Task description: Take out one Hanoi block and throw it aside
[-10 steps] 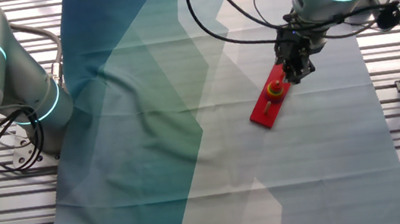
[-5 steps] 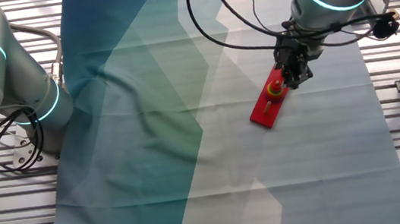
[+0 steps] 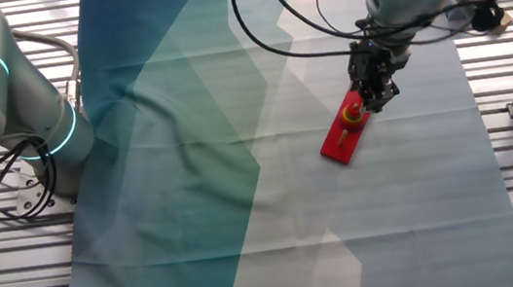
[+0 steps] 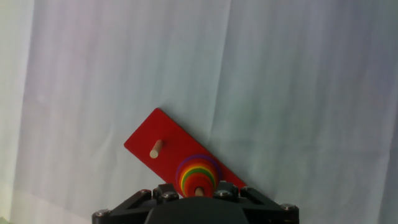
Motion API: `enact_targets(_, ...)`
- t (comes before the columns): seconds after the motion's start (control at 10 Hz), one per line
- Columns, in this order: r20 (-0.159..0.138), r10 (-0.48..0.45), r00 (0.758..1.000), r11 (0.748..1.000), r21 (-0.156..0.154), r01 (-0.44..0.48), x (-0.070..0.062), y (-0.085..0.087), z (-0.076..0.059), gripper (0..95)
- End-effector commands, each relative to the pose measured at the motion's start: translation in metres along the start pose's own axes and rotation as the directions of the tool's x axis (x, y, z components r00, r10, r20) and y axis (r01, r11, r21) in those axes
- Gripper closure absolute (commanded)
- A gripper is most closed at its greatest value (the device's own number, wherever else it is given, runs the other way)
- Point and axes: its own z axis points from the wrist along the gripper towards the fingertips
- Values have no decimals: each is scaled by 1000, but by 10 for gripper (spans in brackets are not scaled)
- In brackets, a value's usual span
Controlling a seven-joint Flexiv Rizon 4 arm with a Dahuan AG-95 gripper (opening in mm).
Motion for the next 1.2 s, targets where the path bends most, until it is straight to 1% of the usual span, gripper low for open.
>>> enact_targets(0.1,4,-3,1000,1000,-10,3,-1,-1,3,570)
enact_targets(0.4,20,-7,1000,999,-36,8,-1,-1,5,570)
enact_targets(1.2,22,-4,1000,999,-42,5,-1,-2,12,570)
